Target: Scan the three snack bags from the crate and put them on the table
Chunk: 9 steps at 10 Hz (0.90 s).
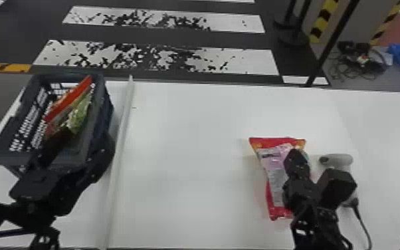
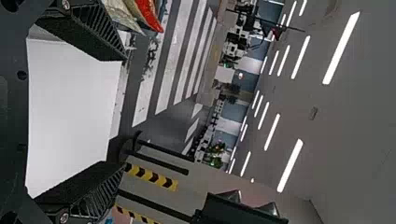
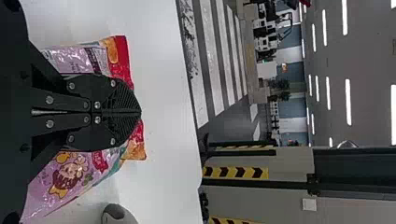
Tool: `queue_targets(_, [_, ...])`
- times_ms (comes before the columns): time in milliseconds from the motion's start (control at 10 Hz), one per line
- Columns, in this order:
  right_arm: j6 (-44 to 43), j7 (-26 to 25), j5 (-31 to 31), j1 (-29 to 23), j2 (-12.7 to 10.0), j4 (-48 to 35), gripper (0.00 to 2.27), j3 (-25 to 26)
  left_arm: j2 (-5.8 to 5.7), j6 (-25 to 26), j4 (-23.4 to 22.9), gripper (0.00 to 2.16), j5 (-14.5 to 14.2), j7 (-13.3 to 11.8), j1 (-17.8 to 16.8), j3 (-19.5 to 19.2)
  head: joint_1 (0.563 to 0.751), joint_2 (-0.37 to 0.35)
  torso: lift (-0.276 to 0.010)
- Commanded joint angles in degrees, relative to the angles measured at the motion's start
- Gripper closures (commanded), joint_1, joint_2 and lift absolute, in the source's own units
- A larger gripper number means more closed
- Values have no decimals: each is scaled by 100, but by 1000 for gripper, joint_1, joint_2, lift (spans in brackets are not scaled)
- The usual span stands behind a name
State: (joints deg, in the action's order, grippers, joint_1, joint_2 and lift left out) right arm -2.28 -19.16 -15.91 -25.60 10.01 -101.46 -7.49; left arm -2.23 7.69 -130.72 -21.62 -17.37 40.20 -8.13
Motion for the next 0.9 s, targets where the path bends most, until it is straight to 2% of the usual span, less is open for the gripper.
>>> queue_targets(0, [-233,0,-9,169,-34,470,2246,-6,-5,-140,2,80,-61,5,67,-75,695,-57,-94])
queue_targets(400, [-409,87,-62,178,-60,821,2246,-33,4,-192,-6,83,-123,93,67,-31,695,-52,-94])
queue_targets(600, [-426,61,-18,196,-174,944,2246,-121,12,-192,-42,83,-97,111,85,75,695,-53,-94])
queue_targets(700, [-514,-53,-9,81,-218,936,2246,-226,12,-192,-24,83,-53,128,85,110,695,-53,-94])
queue_targets(800, [-708,-378,53,-15,-218,909,2246,-411,12,-263,11,83,-35,137,85,145,695,-51,-94])
